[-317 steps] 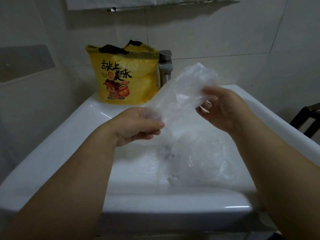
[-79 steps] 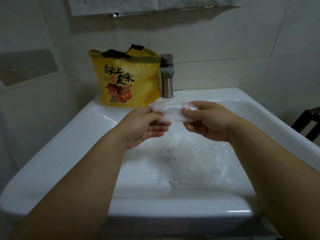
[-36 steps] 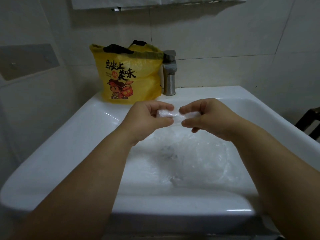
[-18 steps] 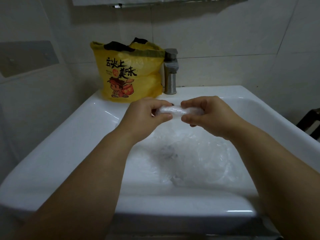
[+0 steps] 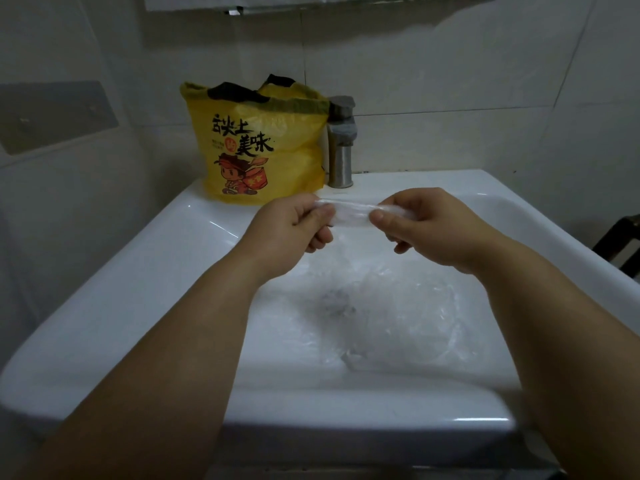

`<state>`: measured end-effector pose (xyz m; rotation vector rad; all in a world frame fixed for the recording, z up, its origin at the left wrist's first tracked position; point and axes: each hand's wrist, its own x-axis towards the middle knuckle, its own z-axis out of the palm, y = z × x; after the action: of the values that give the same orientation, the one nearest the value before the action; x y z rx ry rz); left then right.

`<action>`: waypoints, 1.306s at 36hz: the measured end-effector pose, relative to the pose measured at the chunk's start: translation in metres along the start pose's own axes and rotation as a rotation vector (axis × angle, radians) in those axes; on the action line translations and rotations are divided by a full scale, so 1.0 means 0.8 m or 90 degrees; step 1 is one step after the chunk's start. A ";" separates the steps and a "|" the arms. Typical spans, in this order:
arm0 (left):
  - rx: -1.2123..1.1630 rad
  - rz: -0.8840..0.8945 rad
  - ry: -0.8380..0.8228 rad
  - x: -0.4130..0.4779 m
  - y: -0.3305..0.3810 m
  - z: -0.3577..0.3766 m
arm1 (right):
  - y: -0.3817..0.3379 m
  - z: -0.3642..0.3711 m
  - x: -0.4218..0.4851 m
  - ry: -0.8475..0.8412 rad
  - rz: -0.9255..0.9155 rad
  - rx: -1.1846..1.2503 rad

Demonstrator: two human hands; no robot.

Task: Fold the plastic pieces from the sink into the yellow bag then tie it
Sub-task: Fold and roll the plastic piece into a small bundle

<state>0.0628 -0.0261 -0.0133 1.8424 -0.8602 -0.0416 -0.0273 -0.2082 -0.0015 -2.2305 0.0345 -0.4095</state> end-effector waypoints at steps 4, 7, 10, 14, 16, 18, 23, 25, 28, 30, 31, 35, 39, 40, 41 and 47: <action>0.045 -0.019 -0.008 -0.001 0.000 0.001 | 0.002 0.001 0.000 -0.026 0.018 -0.017; 0.077 -0.036 -0.025 -0.002 -0.002 0.001 | 0.002 0.002 0.000 -0.047 0.031 -0.006; 0.074 -0.055 -0.025 -0.002 -0.001 -0.001 | 0.004 -0.001 0.000 -0.067 0.049 0.005; 0.023 -0.080 -0.075 -0.003 0.005 0.000 | 0.003 0.000 -0.002 -0.112 0.059 0.008; 0.047 -0.092 -0.130 -0.005 0.008 0.002 | 0.002 0.001 -0.001 -0.117 0.050 0.004; 0.029 -0.084 -0.137 -0.007 0.009 0.002 | 0.001 0.000 0.000 -0.098 0.048 0.029; -0.057 -0.096 -0.090 -0.006 0.013 -0.002 | -0.001 -0.004 0.002 -0.065 0.103 0.274; -0.101 -0.111 -0.081 -0.006 0.014 0.000 | -0.005 -0.001 0.004 -0.058 0.120 0.379; -0.203 -0.148 -0.064 -0.004 0.019 0.005 | -0.011 0.008 0.005 -0.089 0.137 0.528; -0.244 -0.155 -0.067 -0.005 0.023 0.011 | -0.011 0.021 0.006 -0.160 0.157 0.501; -0.255 -0.154 -0.076 -0.006 0.025 0.014 | -0.009 0.029 0.007 -0.191 0.162 0.462; -0.268 -0.156 -0.117 -0.009 0.028 0.023 | -0.012 0.057 0.007 -0.219 0.136 0.409; -0.287 -0.192 -0.127 -0.008 0.028 0.019 | -0.018 0.045 0.014 -0.124 0.154 0.557; -0.287 -0.200 -0.133 -0.008 0.029 0.018 | -0.018 0.039 0.015 -0.107 0.162 0.592; -0.287 -0.208 -0.137 -0.007 0.029 0.017 | -0.016 0.033 0.015 -0.096 0.168 0.609; -0.255 -0.227 -0.162 -0.009 0.028 0.010 | -0.016 0.021 0.009 -0.057 0.218 0.522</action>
<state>0.0422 -0.0330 -0.0009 1.6039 -0.6273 -0.6396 -0.0170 -0.1881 0.0002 -1.3944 0.1673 -0.0963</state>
